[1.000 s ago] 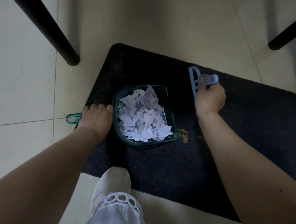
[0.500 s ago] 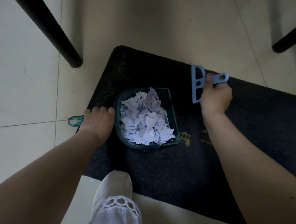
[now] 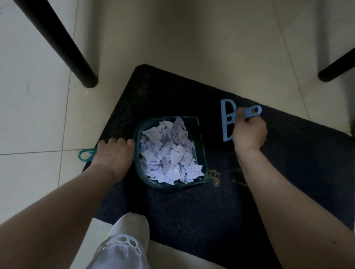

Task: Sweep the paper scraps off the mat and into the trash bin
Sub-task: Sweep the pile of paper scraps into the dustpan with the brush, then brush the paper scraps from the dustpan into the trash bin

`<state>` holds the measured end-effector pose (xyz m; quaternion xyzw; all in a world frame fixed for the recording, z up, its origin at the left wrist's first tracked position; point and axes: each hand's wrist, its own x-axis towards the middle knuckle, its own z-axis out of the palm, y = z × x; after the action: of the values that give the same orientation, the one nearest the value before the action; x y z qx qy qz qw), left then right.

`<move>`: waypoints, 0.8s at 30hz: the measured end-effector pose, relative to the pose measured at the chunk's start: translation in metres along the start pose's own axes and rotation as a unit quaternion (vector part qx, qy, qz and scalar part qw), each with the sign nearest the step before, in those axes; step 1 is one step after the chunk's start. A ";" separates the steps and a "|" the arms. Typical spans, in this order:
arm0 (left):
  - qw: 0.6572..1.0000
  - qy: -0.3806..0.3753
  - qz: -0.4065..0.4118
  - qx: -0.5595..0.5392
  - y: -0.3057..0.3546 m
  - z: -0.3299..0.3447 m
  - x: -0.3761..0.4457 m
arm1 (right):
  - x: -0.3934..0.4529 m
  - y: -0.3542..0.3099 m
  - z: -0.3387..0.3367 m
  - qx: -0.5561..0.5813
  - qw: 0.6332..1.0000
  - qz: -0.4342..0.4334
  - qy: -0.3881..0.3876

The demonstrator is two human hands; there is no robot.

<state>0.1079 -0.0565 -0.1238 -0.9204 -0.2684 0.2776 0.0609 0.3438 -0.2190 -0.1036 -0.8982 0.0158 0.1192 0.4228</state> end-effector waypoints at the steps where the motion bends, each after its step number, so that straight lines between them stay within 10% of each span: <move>1: 1.000 -0.003 0.001 -0.002 0.001 0.000 0.000 | 0.000 0.000 0.000 -0.006 1.000 -0.001 -0.005; 24: 0.999 0.027 -0.015 -0.024 -0.019 -0.121 -0.012 | -0.002 -0.056 -0.101 0.096 0.994 -0.052 -0.017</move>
<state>0.1567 -0.0423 -0.0113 -0.9248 -0.2867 0.2449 0.0499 0.3692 -0.2598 0.0011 -0.8512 -0.0267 0.1103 0.5125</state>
